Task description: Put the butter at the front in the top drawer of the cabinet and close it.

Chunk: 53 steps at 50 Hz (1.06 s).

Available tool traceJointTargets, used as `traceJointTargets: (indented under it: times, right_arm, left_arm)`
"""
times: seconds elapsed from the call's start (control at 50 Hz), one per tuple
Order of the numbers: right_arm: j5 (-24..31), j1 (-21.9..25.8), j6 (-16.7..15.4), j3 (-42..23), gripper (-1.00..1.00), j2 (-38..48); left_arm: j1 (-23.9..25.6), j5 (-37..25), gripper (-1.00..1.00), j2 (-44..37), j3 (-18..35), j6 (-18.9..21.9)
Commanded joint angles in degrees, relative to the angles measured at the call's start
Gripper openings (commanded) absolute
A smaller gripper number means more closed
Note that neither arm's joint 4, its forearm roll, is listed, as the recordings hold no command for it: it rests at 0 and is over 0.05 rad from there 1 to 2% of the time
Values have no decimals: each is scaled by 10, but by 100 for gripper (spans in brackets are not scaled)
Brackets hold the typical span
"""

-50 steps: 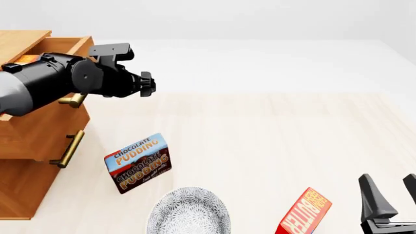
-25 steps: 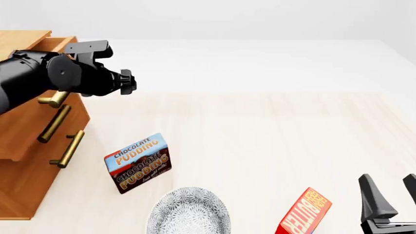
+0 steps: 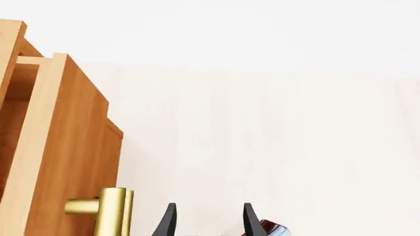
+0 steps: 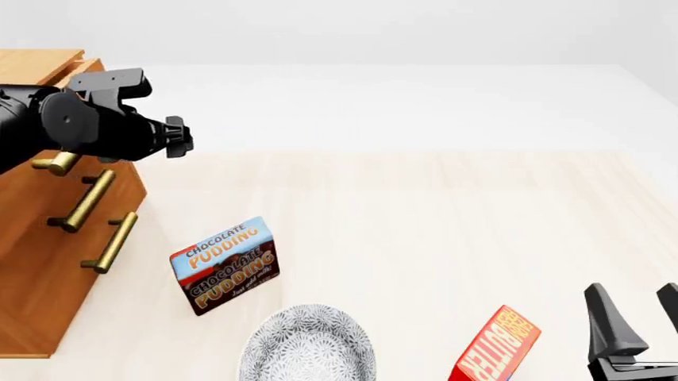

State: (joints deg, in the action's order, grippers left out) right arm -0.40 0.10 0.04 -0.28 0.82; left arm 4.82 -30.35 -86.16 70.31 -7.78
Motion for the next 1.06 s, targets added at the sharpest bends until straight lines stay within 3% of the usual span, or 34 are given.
traceJointTargets:
  times: [0.02, 0.7, 1.06]
  right_arm:
    - [-1, 0, 0, 0, 100, 0]
    - [-1, 0, 0, 0, 100, 0]
    - [-1, 0, 0, 0, 100, 0]
  left_arm:
    - [-28, -5, 100, 7, -10, 4]
    - [-105, -15, 100, 11, 8, 13]
    - [53, -3, 100, 77, -67, 10]
